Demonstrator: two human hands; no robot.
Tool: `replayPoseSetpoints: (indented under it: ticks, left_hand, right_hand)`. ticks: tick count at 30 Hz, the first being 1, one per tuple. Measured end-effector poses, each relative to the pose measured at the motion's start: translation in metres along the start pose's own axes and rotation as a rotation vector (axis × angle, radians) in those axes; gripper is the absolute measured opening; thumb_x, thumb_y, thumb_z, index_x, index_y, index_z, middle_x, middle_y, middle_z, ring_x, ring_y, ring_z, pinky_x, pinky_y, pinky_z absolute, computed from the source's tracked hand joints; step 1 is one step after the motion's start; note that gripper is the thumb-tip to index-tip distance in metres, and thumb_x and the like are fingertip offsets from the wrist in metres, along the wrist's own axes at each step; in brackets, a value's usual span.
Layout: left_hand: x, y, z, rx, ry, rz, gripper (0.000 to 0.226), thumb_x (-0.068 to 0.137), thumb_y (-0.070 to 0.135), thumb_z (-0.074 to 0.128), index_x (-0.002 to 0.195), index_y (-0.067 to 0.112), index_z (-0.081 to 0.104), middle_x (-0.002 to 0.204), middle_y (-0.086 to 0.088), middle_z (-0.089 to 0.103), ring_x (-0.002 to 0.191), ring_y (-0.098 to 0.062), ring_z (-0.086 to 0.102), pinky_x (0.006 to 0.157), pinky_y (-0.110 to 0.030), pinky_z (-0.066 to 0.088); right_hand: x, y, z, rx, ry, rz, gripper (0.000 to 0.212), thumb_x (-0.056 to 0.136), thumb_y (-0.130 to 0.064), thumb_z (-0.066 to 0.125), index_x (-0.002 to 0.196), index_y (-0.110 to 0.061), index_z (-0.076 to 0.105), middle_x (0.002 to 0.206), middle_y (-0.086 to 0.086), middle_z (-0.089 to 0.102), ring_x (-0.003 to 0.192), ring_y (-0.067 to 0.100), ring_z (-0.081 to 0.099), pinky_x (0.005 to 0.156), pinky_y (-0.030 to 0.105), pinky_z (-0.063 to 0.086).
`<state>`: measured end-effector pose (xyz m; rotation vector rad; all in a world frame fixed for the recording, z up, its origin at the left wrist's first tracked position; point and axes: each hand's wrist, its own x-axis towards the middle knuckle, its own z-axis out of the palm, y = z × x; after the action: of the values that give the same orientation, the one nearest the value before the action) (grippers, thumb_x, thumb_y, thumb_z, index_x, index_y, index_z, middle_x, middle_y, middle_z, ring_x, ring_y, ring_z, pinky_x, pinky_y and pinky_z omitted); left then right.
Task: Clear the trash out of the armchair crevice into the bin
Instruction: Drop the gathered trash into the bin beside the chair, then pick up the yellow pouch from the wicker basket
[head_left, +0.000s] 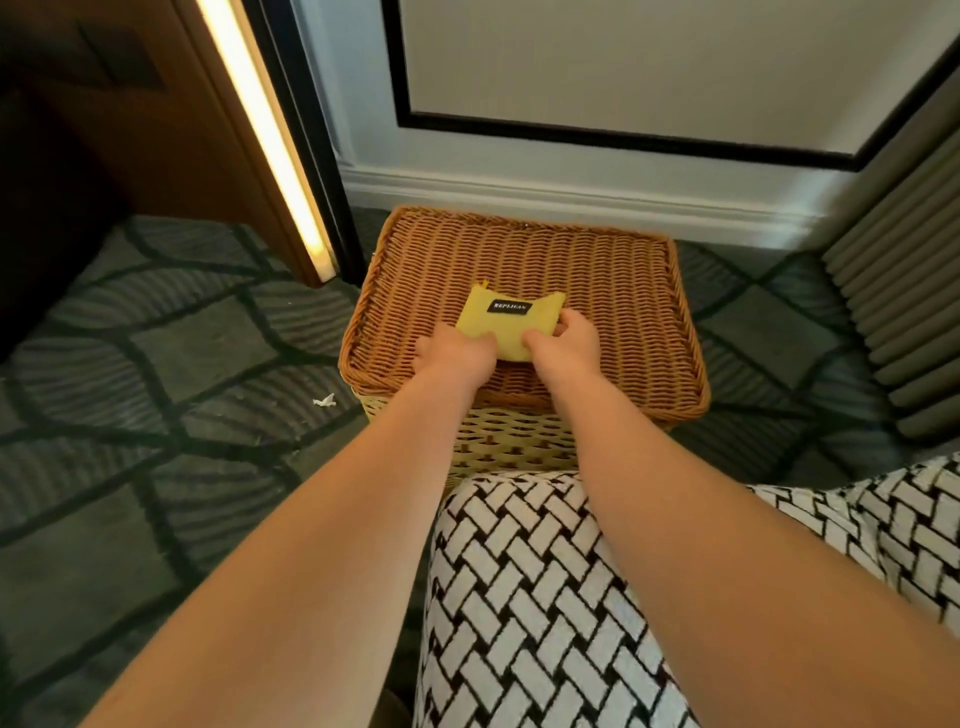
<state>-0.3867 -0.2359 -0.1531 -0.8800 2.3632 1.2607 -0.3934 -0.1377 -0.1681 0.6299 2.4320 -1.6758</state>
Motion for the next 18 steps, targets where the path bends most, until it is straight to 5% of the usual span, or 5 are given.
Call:
replayPoseSetpoints:
  ticks: [3,5,8,12,18]
  left_hand:
    - [-0.006,-0.008,-0.004,-0.175,-0.053,-0.040,0.059,0.090,0.040,0.051,0.137,0.005,0.039,0.136,-0.014,0.041,0.120,-0.032,0.044,0.092,-0.035,0.038]
    - [-0.016,-0.011,-0.009,-0.240,-0.082,-0.023,0.053,0.092,0.036,0.051,0.132,0.003,0.045,0.130,-0.013,0.047,0.115,-0.028,0.047,0.084,-0.031,0.036]
    - [-0.035,-0.018,-0.016,-0.344,-0.102,0.013,0.045,0.091,0.038,0.052,0.125,0.008,0.052,0.123,-0.008,0.051,0.106,-0.024,0.048,0.091,-0.033,0.040]
    - [-0.067,-0.028,-0.029,-0.576,-0.092,0.003,0.031,0.089,0.035,0.057,0.109,0.014,0.048,0.113,-0.007,0.052,0.099,-0.020,0.052,0.095,-0.040,0.047]
    - [-0.147,-0.025,-0.072,-0.686,0.030,0.151,0.032,0.086,0.018,0.064,0.108,0.017,0.042,0.105,-0.003,0.050,0.095,-0.018,0.055,0.066,-0.028,0.052]
  right_hand:
    - [-0.011,-0.003,-0.009,0.173,-0.080,-0.024,0.025,0.086,-0.006,0.054,0.105,-0.022,0.058,0.094,-0.003,0.060,0.082,0.010,0.055,0.074,0.024,0.047]
    - [-0.022,-0.005,-0.014,0.236,-0.097,-0.046,0.024,0.089,-0.009,0.053,0.110,-0.021,0.054,0.094,-0.004,0.058,0.086,0.012,0.055,0.079,0.030,0.049]
    - [-0.038,-0.013,-0.021,0.364,-0.131,-0.025,0.020,0.089,-0.006,0.053,0.103,-0.021,0.054,0.100,0.001,0.060,0.096,0.020,0.058,0.089,0.040,0.051]
    - [-0.068,-0.019,-0.042,0.519,-0.323,0.032,0.026,0.090,0.001,0.051,0.094,-0.023,0.056,0.106,0.004,0.062,0.097,0.018,0.059,0.083,0.035,0.052]
    - [-0.135,-0.042,-0.082,0.369,-0.520,-0.028,0.040,0.086,0.003,0.055,0.117,-0.021,0.052,0.113,-0.002,0.062,0.102,0.014,0.058,0.084,0.031,0.049]
